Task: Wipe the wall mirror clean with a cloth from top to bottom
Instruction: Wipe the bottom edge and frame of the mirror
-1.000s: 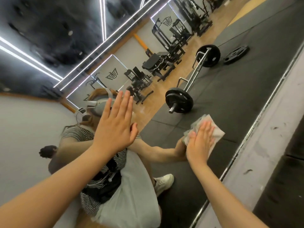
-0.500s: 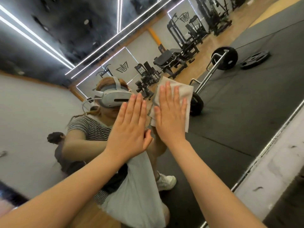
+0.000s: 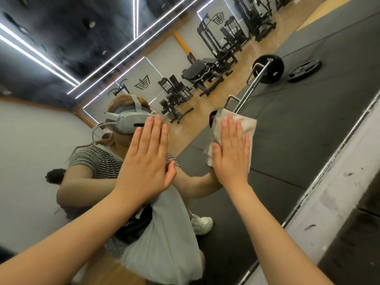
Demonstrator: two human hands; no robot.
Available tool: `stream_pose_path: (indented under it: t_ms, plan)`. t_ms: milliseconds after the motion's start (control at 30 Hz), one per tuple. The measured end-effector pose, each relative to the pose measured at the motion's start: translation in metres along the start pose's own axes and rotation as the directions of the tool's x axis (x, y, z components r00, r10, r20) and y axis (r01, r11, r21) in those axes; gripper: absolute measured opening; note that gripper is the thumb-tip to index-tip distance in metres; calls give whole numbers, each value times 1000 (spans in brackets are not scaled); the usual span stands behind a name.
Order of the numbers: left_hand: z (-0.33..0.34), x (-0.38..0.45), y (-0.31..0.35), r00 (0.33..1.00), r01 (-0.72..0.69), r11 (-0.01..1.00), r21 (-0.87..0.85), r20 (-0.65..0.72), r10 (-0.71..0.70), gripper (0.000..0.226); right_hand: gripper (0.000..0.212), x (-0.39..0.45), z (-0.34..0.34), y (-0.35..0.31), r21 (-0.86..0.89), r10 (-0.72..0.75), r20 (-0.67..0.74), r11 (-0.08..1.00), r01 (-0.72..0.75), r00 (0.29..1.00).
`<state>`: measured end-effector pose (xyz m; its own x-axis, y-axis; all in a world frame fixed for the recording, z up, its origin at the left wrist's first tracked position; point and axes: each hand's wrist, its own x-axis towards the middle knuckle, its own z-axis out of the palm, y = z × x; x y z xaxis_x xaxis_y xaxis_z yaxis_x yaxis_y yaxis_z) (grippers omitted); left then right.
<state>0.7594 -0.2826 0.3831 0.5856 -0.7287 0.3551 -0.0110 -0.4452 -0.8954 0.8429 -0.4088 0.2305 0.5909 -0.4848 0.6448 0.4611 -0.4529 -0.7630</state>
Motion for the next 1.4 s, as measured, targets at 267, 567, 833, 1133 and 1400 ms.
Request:
stream_pose_path:
  t_ms: [267,567,833,1133,1400]
  plan:
    - [-2,1,1,1000,21,1000,-7,1,-21,81,59,-39,-12,68,71,224,28,972,-226,974]
    - [-3,1,1,1000,12,1000,6,19,-12,79,72,-78,-20,116,56,444,67,892,-448,893]
    - [-5,2,1,1000,5,1000,1,26,-5,77,71,-91,-25,143,46,560,116,822,-568,820]
    - [-4,2,2,999,17,1000,-9,38,-16,78,56,-71,-27,145,125,779,90,609,-783,621]
    - [-5,3,2,999,8,1000,-16,44,-7,79,61,16,-25,57,169,643,69,746,-644,763]
